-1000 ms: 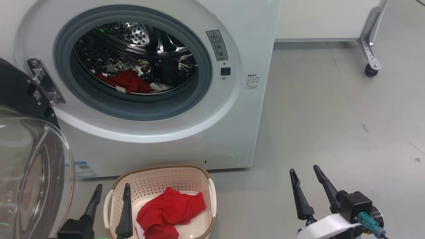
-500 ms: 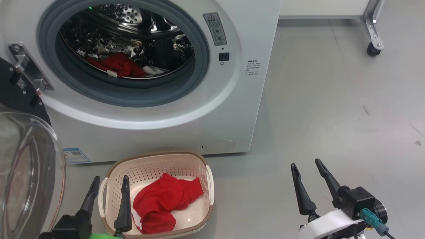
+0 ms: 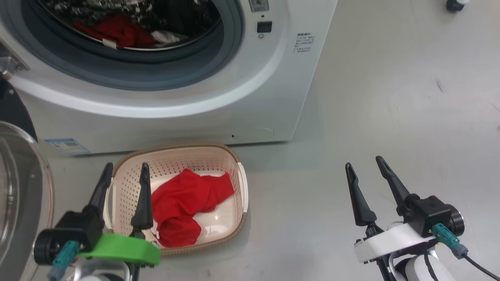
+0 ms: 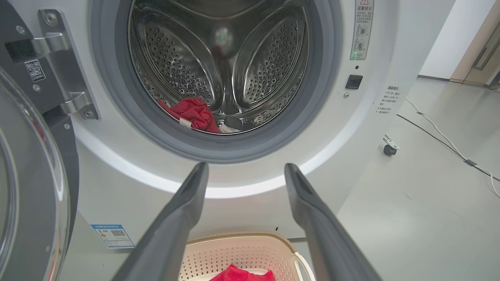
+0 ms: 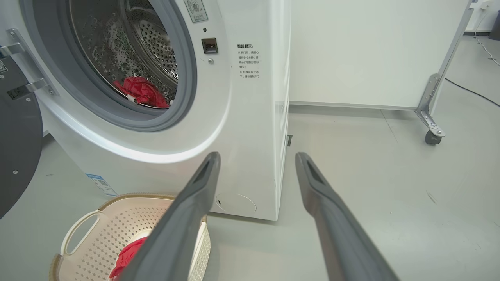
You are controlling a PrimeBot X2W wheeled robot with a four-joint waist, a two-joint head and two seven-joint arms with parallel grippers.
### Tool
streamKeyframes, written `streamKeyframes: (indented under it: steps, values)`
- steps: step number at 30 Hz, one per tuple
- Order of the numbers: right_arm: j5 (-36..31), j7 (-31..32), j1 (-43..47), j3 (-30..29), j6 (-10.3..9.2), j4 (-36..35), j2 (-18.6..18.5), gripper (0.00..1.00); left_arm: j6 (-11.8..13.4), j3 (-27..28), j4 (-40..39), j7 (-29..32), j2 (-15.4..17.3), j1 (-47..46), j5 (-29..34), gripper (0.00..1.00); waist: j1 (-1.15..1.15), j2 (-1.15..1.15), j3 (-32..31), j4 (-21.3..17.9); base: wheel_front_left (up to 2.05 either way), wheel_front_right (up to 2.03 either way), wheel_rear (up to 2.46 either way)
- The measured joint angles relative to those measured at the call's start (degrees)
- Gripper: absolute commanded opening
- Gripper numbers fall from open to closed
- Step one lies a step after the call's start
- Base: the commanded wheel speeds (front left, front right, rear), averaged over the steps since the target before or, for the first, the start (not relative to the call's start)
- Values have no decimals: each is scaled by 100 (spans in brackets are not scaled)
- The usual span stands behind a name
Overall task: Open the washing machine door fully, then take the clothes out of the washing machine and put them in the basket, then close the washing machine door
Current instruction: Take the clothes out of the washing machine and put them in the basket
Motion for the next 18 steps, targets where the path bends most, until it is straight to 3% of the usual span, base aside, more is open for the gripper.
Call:
streamKeyframes:
  steps: [9,18]
  values:
    - [-38,40,-300,87,3,-183,69,100,-53,138,300,272,131,-1204,0,100,0,0,714,-108,0,0,0]
    - [0,-13,-683,332,83,-214,248,100,-186,266,673,949,591,-2604,48,100,0,0,1406,-426,0,0,0]
